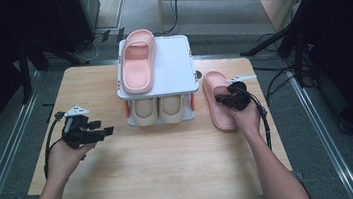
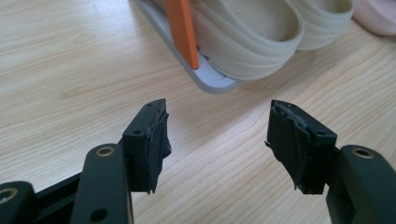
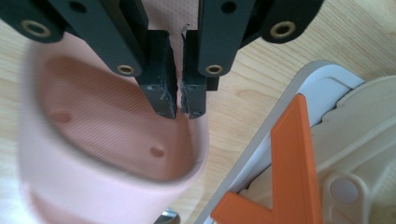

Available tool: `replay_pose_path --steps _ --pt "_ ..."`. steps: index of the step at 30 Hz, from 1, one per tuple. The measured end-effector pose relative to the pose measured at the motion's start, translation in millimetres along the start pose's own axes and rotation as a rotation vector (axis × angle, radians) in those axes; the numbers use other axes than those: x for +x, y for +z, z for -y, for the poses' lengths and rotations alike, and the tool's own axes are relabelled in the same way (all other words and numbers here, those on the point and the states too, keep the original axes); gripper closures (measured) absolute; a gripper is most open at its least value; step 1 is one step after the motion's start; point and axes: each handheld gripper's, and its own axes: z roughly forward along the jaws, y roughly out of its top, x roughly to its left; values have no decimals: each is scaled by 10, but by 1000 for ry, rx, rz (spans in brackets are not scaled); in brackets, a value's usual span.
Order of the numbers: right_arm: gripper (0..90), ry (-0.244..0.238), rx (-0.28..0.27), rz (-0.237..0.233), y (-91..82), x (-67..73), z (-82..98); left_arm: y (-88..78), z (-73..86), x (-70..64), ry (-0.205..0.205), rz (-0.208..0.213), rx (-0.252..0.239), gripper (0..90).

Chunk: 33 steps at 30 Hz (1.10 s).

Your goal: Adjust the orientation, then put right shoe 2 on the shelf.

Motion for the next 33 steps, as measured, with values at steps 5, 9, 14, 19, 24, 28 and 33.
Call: replay_pose_path --steps 5,9,14,19,24,28,33 --pt "827 -19 -43 21 -173 -6 -38 27 -32 9 -2 10 2 385" --pt "789 4 -67 21 -282 -55 -41 49 -40 0 3 12 14 385" --pt "763 6 -88 47 -366 -137 -9 53 -45 16 -16 36 15 386" --pt "719 27 -97 74 -422 -235 36 88 -63 40 -35 53 23 386" --pt "666 40 -89 101 -424 -308 86 123 -81 47 -33 52 30 388" --pt "616 50 -87 117 -396 -345 106 138 -90 40 -26 53 33 389" --pt "601 63 -77 131 -339 -391 122 133 -86 32 -27 51 34 390"
